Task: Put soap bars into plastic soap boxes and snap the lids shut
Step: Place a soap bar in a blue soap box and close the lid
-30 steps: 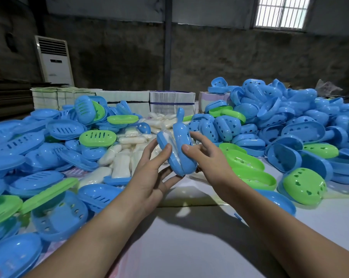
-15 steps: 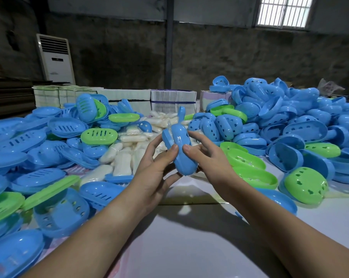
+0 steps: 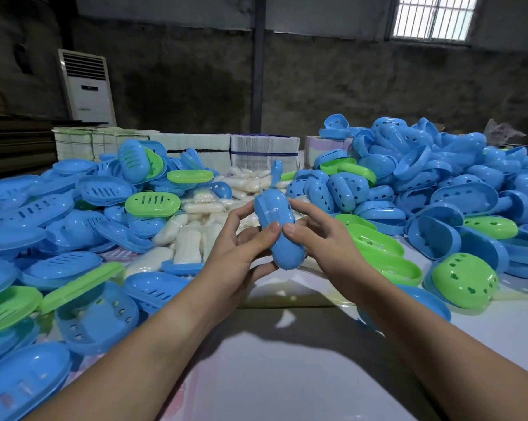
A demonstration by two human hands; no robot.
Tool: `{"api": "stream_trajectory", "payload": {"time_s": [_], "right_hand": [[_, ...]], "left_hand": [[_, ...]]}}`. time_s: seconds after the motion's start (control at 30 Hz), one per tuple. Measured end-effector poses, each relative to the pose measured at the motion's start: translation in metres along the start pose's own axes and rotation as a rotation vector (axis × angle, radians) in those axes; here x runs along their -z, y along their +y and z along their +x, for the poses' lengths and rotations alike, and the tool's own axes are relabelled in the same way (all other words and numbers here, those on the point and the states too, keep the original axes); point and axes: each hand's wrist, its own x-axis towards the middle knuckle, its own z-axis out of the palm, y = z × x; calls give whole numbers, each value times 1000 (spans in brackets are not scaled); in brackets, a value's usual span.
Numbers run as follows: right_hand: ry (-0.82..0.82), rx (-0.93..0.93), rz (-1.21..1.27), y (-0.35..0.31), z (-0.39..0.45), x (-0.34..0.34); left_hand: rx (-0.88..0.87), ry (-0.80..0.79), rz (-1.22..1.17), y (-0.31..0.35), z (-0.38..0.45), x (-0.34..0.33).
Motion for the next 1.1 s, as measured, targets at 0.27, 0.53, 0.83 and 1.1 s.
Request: {"api": "stream_trajectory", "payload": {"time_s": [0.27,0.53,0.83,1.1], "right_hand": [[25,17,-33,-4,1,0],[104,-75,69,-9,4,6],[54,-113,-40,-15,2,7],[49,-102,-63,-14,-2,-4]], "left_hand": [[-21,18,-35,2,1,-3],[-2,65,-52,6,2,-2],[103,-16,49,6,-1,-1],[73,23,23,5,0,1]]}}
